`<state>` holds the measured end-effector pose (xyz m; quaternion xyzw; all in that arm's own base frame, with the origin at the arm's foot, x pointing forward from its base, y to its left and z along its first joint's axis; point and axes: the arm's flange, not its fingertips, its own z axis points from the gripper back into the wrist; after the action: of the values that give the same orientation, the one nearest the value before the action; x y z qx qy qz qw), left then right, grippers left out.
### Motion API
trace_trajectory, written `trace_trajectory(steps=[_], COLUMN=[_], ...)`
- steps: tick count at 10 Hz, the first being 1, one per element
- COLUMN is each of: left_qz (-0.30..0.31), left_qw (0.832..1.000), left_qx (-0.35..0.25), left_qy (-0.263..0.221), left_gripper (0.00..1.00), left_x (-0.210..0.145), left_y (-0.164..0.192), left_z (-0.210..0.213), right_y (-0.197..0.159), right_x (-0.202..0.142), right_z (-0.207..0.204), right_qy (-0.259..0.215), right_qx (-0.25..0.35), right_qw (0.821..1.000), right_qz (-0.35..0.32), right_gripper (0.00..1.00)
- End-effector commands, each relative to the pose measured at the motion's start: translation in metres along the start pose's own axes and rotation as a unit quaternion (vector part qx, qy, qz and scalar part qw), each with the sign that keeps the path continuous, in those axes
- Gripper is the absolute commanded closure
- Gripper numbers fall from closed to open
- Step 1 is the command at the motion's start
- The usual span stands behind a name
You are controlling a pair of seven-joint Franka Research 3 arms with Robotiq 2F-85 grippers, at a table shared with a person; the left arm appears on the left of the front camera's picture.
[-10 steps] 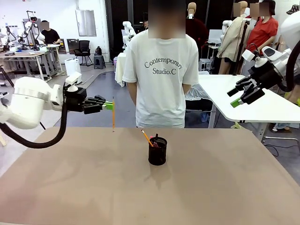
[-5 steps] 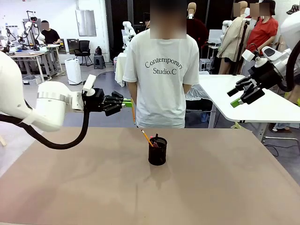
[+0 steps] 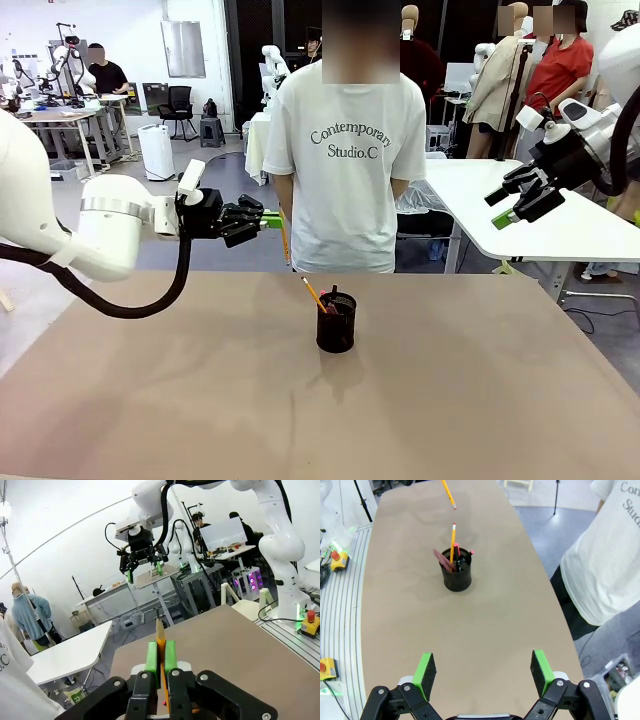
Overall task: Place the pens into the pen holder.
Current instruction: Pick up a writing instrument from the table and place it into the Pen holder.
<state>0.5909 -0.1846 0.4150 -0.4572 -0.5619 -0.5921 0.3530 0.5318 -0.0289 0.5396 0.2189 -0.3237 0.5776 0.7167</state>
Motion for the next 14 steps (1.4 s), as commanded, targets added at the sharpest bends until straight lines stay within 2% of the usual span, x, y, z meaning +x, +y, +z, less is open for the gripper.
trace_trajectory(steps=[1, 9, 14], left_qz=[-0.004, 0.027, 0.060], left_qw=[1.000, 0.998, 0.991], left_qx=[-0.002, -0.035, -0.086], left_qy=[0.005, -0.049, -0.078], left_gripper=[1.00, 1.00, 1.00], left_x=[0.004, -0.015, -0.039], left_y=[-0.003, 0.009, 0.023], left_z=[0.000, -0.034, -0.064], right_y=[0.003, 0.003, 0.003], right_x=[0.003, 0.003, 0.003], right_z=[0.001, 0.001, 0.001], right_qy=[0.008, 0.008, 0.008], right_qx=[0.001, 0.001, 0.001], right_qw=[1.000, 1.000, 1.000], right_qz=[-0.010, -0.010, -0.010], right_gripper=[0.00, 0.00, 0.00])
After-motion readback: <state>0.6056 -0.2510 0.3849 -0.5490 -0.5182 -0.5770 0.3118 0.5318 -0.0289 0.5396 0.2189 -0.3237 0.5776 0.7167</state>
